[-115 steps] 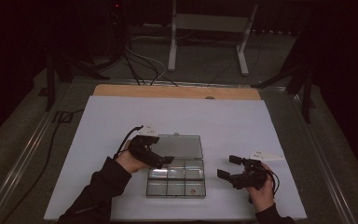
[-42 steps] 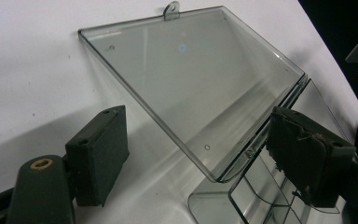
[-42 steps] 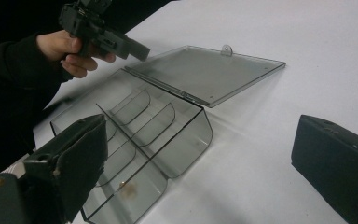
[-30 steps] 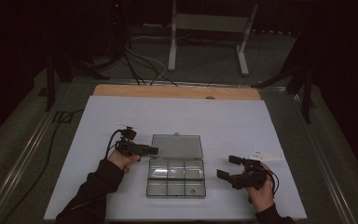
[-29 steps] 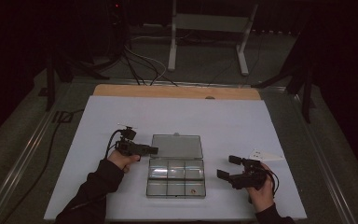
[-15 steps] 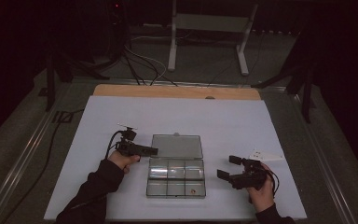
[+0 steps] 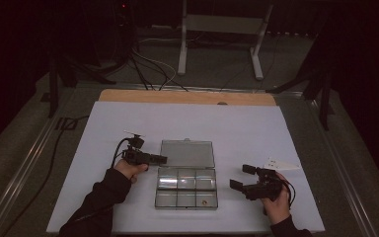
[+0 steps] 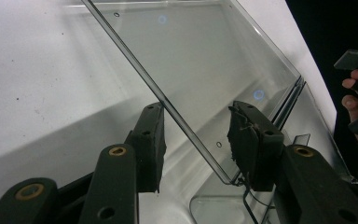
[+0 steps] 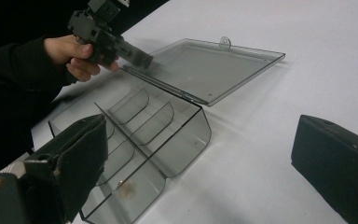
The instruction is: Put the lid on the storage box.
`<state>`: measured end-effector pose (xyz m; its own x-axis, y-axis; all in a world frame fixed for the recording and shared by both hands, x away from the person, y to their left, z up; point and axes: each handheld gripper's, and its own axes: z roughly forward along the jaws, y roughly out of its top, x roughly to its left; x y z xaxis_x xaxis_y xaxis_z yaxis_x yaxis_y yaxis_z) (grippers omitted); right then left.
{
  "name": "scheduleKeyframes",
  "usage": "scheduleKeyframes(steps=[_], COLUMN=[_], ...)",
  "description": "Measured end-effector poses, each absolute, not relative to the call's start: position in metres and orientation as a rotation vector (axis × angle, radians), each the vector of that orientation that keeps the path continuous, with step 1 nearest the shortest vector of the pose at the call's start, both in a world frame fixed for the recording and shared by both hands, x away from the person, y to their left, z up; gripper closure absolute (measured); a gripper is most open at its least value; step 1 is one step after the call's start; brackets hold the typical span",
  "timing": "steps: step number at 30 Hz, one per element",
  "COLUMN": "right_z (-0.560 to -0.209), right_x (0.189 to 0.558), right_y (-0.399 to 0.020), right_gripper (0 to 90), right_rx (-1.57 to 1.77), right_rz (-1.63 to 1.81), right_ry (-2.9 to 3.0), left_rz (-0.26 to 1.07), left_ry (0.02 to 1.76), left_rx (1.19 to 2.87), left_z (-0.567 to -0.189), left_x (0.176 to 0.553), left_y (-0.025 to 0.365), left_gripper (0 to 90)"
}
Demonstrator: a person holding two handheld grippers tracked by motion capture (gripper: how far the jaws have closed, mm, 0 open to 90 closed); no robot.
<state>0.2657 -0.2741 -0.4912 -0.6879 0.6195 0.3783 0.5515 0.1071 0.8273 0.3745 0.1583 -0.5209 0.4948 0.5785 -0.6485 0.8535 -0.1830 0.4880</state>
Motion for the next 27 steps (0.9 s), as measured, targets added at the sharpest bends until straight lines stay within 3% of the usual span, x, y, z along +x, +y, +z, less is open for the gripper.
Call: scheduleKeyframes(steps=[27], right_z=[-0.4911], right_x=[0.2657], right_y=[-0.2743], right_gripper=[3.4], right_rx=[1.214], right_rz=[1.664], right_ry=[2.287], left_rz=[-0.35], left_ry=[1.108], left_rx=[1.897], left_z=[-0.5129], left_x=[0.3717], left_y=[0.164], left_gripper=[71.1])
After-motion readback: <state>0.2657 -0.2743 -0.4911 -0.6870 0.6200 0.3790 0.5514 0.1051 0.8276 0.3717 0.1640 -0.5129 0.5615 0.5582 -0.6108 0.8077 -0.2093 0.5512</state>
